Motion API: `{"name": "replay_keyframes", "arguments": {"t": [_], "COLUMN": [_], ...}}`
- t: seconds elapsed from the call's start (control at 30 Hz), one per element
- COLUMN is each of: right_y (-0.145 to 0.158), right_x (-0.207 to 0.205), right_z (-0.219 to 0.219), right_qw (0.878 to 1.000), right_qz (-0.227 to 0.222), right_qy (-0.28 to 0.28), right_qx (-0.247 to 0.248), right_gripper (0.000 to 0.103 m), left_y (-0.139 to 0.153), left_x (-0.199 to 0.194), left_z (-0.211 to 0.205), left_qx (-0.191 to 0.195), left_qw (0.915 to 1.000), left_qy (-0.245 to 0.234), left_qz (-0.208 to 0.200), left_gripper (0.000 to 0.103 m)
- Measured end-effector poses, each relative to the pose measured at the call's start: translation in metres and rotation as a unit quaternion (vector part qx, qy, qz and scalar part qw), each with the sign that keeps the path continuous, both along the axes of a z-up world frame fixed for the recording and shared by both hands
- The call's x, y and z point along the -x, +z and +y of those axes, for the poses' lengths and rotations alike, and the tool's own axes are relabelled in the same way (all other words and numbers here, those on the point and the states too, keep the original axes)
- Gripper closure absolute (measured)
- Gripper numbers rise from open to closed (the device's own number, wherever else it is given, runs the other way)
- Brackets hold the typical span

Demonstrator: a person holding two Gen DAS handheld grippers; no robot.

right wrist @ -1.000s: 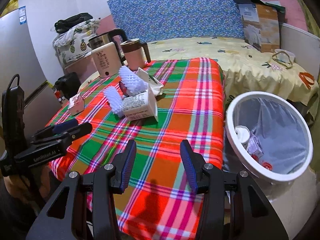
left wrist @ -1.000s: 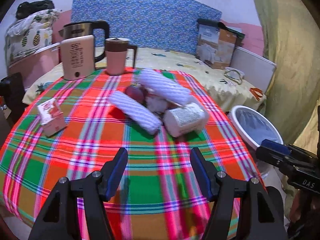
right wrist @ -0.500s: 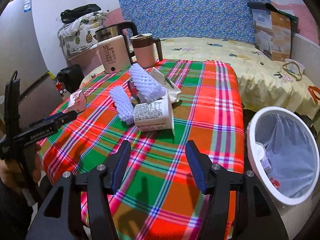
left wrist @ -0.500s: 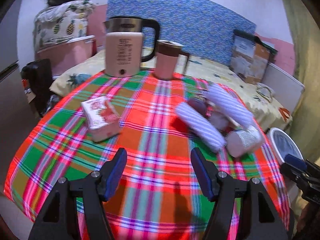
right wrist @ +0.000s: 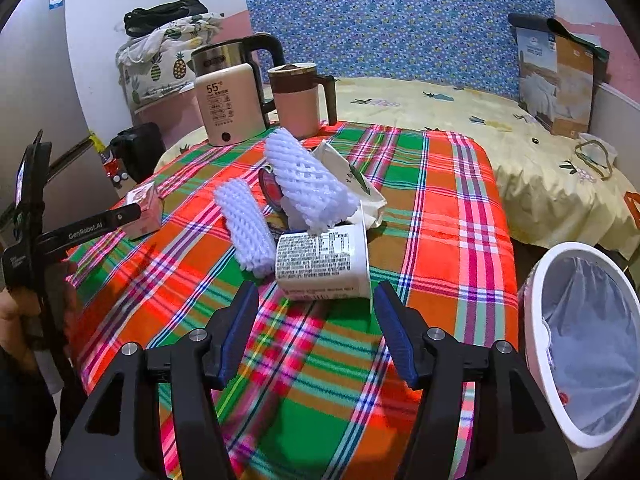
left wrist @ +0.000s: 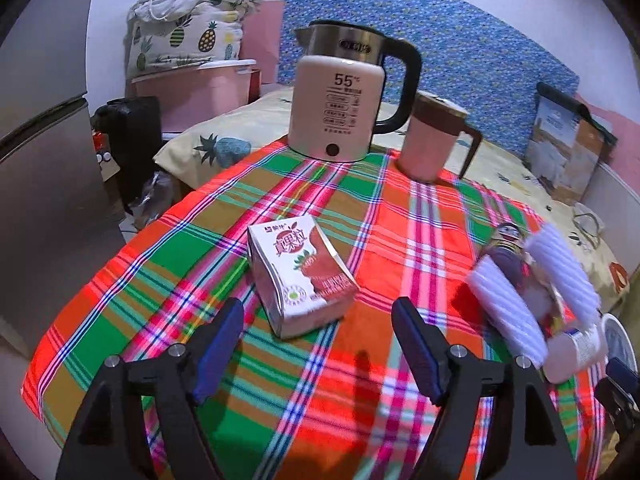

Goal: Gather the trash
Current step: 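Grasp strawberry milk carton with left tool while right grasps white yogurt cup, then carry the held carton and yogurt cup over the bin with both tools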

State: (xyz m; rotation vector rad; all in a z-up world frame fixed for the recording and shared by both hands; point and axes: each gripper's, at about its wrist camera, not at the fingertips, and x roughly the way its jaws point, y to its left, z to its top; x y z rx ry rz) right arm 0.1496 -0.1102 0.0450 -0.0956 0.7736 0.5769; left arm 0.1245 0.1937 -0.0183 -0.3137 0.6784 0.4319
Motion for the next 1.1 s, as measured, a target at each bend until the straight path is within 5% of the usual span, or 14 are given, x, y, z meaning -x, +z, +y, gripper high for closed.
{"name": "replay_keyframes", "arguments": {"t": [0.4, 0.73, 1.1], "right_y": [-0.01, -0.015, -0.013], "right_x": [-0.011, -0.016, -0.008], "right_z": [0.012, 0.017, -0.003], "right_qw": [1.0, 0.999, 1.0], "right_qz": [-0.002, 0.005, 0.012], "right_qy": [-0.003, -0.007, -0.02], "right_qx": [0.018, 0.031, 0.004], "right_gripper": [0.041, 0.041, 0.042], "left_y": [-0.012, -0.025, -0.018], "left_x": [-0.035, -0.042, -0.022], "left_z": [0.011, 0.029, 0.017], "left_qx": [0.003, 0.048, 0.044], "left_qw": [0.9991, 0.9965, 0.9984], "left_qy": [0.028, 0.041, 0.016], "left_qz": [0.031, 0.055, 0.033], "left_gripper": [0.025, 0.025, 0.043]}}
